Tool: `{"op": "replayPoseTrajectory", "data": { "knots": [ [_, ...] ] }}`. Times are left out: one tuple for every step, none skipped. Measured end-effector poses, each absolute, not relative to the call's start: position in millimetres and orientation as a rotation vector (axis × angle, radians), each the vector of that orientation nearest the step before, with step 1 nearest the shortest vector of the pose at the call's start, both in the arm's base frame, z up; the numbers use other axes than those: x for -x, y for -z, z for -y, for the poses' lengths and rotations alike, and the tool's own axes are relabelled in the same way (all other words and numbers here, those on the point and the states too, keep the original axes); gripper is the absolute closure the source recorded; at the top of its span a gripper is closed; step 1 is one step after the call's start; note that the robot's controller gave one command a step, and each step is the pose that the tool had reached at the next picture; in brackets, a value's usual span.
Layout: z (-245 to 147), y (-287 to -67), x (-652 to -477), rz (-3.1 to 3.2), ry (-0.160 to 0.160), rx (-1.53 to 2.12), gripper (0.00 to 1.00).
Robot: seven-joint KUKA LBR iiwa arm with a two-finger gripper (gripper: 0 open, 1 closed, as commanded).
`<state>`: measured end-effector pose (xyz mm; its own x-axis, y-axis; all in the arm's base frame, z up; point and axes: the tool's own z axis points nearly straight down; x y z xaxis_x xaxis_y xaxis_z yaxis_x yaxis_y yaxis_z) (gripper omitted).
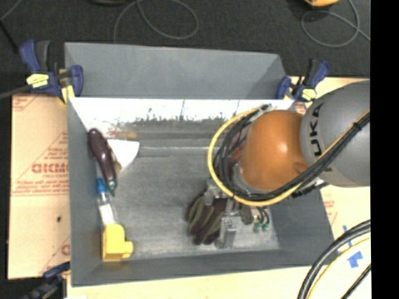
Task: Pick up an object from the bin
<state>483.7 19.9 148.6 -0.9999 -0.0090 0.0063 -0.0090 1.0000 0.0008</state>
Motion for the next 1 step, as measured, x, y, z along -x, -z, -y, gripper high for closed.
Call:
{"op": "replayPoseTrajectory", "data": {
  "knots": [
    [-20.0,-152.9,-485.5,3.144,0.002,-0.013,0.0]
  ]
}}
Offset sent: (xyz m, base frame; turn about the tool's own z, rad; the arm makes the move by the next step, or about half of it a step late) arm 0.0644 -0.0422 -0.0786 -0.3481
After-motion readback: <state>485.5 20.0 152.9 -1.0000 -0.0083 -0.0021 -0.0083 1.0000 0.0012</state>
